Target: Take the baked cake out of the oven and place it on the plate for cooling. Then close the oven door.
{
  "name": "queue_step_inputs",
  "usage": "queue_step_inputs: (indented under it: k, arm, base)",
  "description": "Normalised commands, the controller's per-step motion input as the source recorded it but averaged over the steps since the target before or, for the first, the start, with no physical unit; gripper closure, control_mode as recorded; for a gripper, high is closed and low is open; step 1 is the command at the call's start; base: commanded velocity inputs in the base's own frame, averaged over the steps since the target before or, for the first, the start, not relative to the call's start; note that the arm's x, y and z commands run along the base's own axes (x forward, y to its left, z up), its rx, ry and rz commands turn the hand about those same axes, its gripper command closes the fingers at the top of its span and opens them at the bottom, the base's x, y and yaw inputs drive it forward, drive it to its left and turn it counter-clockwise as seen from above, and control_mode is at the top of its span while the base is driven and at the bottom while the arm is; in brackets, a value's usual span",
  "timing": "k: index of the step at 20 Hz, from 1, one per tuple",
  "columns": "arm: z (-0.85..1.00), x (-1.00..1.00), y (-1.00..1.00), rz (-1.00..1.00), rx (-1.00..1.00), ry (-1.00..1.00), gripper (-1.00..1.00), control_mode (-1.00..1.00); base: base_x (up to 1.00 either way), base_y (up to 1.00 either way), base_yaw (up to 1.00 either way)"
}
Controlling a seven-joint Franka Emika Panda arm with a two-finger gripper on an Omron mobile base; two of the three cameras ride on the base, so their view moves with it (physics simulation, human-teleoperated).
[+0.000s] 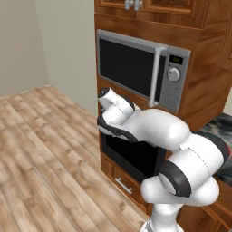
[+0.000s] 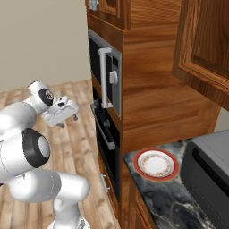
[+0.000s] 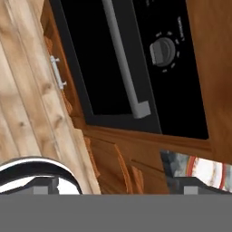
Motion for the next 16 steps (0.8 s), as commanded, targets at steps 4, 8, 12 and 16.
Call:
queue_step_inputs:
  k: [4, 8, 12, 16]
  arm:
    - [-0.53, 0.30, 0.00, 0.00, -0.17, 0.00, -1.00, -1.00]
    - [-0.44, 0.37, 0.00, 0.00, -0.11, 0.00, -1.00, -1.00]
    - [-0.28, 0.41, -0.03, 0.00, -0.06, -0.02, -1.00, -1.00]
    - [-0.19, 0.37, -0.16, 0.00, -0.02, -0.05, -1.00, -1.00]
  base:
    - [0.00, 0.00, 0.00]
    - [0.00, 0.00, 0.00]
    - [0.00, 0.00, 0.00]
    - [0.00, 0.00, 0.00]
